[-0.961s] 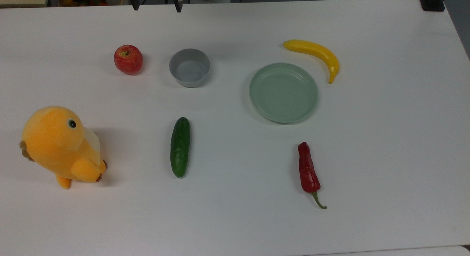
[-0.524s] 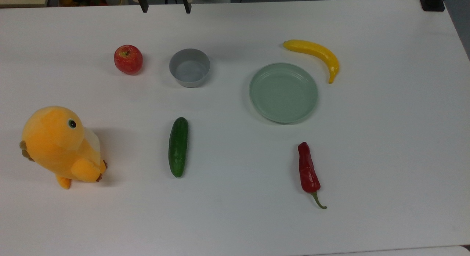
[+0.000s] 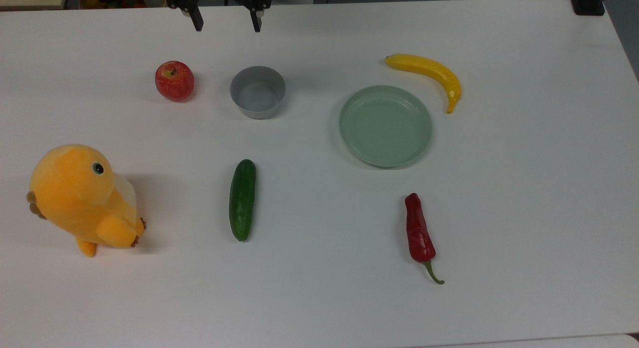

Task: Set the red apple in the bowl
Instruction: 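Move the open gripper toward the red apple and lower it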

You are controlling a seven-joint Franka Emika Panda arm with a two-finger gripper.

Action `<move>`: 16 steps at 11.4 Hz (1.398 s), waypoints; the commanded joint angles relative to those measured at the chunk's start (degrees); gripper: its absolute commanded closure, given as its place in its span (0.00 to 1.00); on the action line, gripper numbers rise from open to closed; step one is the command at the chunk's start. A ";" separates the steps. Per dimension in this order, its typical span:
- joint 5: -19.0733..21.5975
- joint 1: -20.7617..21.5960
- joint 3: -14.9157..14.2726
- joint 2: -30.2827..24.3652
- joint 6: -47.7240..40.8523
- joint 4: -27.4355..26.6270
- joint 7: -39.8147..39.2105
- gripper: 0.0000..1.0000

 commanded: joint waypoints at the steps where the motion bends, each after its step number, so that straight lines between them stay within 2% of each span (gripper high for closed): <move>1: 0.00 0.98 -0.43 -0.73 2.84 -2.46 -2.34 0.00; 4: -0.87 0.89 -0.43 -0.56 2.93 -3.34 -2.61 0.00; 7: -4.65 0.89 -0.43 -2.04 4.59 -8.07 -2.62 0.00; 11: -9.66 -2.00 -0.52 -1.70 6.36 -12.30 -2.53 0.00; 13: -11.16 -3.59 -1.92 -1.87 6.27 -15.02 -2.61 0.00; 14: -12.38 -3.51 -3.75 -1.79 6.36 -15.90 -2.79 0.00; 16: -13.97 -3.59 -5.35 -0.91 8.54 -17.83 -3.84 0.00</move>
